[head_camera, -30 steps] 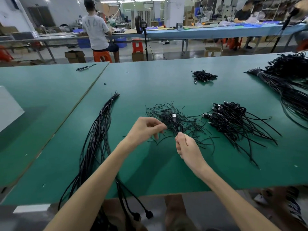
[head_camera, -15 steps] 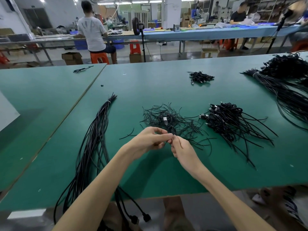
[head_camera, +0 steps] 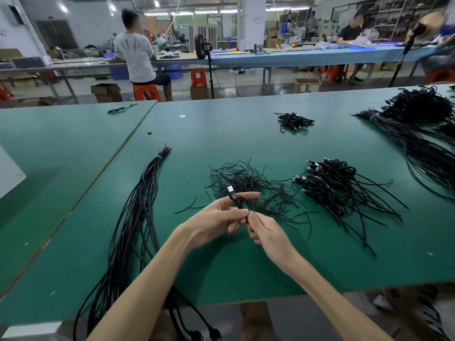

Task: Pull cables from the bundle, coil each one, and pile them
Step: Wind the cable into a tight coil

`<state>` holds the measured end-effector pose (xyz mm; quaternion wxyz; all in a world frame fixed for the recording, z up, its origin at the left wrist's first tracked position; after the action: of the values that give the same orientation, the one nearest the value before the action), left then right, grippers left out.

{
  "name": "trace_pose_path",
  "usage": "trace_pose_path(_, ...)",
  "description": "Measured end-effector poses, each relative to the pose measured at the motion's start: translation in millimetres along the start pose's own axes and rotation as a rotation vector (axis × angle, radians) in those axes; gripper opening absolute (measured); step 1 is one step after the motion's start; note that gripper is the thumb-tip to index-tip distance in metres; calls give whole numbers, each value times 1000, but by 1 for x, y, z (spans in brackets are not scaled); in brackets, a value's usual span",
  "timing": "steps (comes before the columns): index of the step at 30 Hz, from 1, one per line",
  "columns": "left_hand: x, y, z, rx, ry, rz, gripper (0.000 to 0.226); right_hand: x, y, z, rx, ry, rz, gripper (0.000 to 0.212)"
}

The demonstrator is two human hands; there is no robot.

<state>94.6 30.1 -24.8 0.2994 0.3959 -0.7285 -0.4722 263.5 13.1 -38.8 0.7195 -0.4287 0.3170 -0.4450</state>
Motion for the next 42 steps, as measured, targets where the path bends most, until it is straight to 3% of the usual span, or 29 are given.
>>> trace_pose_path(20,2,-9,0,80,7,10,36,1,0,-1,-60,-32,-28,41)
trace_pose_path(25,2,-7,2,67,10,52,33,1,-5,0,-63,-49,-2,54)
trace_pose_path(31,6,-1,0,-52,12,29,35,0,-4,2,-124,-60,-29,49)
trace_pose_path(38,9,23,-7,-387,-36,18,41,0,-2,5,-62,-71,-59,43)
trace_pose_path(42,9,20,-11,-523,65,-138,38,1,-4,5,-139,-73,-84,39)
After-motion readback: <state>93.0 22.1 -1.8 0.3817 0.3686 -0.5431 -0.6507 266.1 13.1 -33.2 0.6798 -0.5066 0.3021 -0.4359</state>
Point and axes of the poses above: each hand's wrist, its own x-axis away from the middle knuckle, its own z-axis out of the back of the hand, y = z × x, the point moved 2 cm from there along -x, towards the middle knuckle, and after that the axes turned 13 degrees about x, right-handed, at the moved point
